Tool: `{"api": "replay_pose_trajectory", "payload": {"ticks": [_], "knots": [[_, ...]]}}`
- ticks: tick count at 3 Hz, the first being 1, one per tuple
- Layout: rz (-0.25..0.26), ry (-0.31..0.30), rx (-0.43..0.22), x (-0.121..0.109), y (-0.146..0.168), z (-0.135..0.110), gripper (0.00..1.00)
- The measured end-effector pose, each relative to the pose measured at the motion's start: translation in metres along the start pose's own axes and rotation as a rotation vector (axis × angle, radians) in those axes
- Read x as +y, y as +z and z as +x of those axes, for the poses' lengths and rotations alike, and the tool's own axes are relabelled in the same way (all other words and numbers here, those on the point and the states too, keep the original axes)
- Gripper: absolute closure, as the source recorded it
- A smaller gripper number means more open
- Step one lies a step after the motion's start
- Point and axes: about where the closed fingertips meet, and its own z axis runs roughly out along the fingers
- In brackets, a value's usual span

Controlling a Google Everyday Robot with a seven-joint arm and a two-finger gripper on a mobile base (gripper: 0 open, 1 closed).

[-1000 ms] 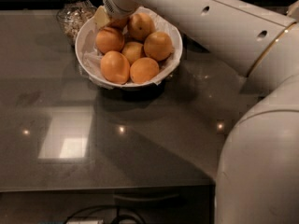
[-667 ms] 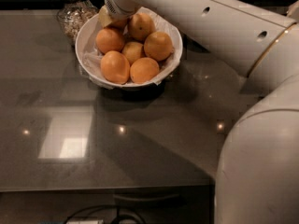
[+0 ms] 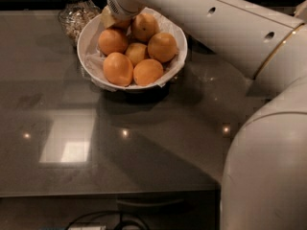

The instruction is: Pick orange from white bowl

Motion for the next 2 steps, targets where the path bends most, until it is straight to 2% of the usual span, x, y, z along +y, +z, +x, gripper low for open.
{"api": "replay_pose_trajectory", "payload": {"ticks": [1,2], "knots": [[-0.002,0.001,0.000,0.0001,0.0001,0.0000,1.00],[-0.032,-0.004,-0.044,-0.0076,-0.0085,-0.0039,1.00]]}}
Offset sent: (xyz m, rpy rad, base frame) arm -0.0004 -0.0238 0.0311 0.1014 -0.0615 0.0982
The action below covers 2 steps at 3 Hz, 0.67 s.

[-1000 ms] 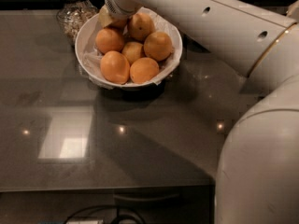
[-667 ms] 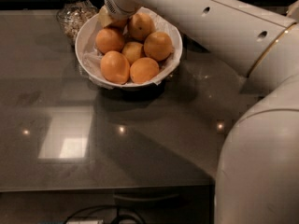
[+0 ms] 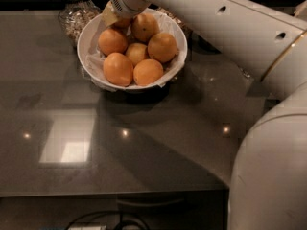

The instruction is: Pick orange from white bowl

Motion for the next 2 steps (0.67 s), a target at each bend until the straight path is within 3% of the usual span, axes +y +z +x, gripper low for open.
{"api": "replay_pose_trajectory", "payload": {"ticks": [2], "knots": [[-0.043,-0.045,-0.156,-0.048,-0.055,-0.013,1.00]]}}
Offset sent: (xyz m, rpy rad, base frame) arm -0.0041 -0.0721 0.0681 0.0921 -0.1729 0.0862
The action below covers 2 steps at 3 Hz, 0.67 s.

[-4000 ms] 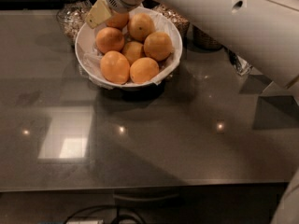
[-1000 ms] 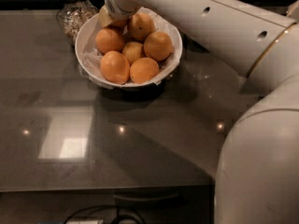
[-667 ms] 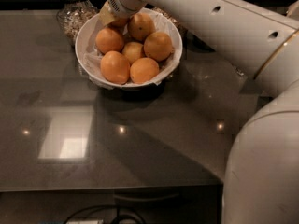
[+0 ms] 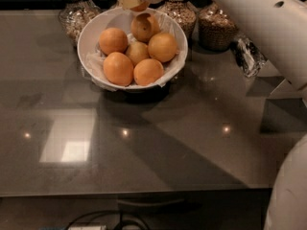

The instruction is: Pick orange from white bowl

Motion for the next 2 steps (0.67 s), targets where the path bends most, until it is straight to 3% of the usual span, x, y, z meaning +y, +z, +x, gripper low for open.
{"api": "replay_pose_trajectory", "payload": {"ticks": [1,2], "knots": [[-0.057,-0.063,0.013,-0.003,-0.015,0.005,1.00],[-0.169,-0.090,0.017,0.004,-0.047,0.012,1.00]]}}
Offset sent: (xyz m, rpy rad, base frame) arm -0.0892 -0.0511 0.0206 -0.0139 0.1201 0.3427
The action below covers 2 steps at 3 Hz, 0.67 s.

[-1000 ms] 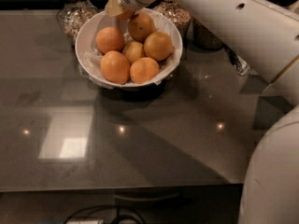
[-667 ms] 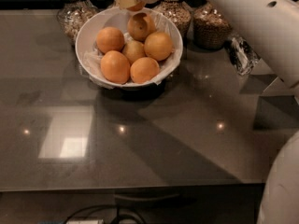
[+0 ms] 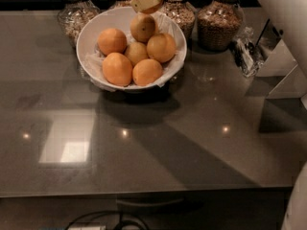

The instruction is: Pick orange from white bowl

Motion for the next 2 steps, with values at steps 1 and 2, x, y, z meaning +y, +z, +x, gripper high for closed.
{"api": "replay_pose_trajectory", "payload": {"ticks": [1,2], "knots": [[-0.097,-0.019,0.005,0.022,-0.035,0.003,1.00],[-0.172,-0.044,0.005,0.037,-0.074,0.006,1.00]]}}
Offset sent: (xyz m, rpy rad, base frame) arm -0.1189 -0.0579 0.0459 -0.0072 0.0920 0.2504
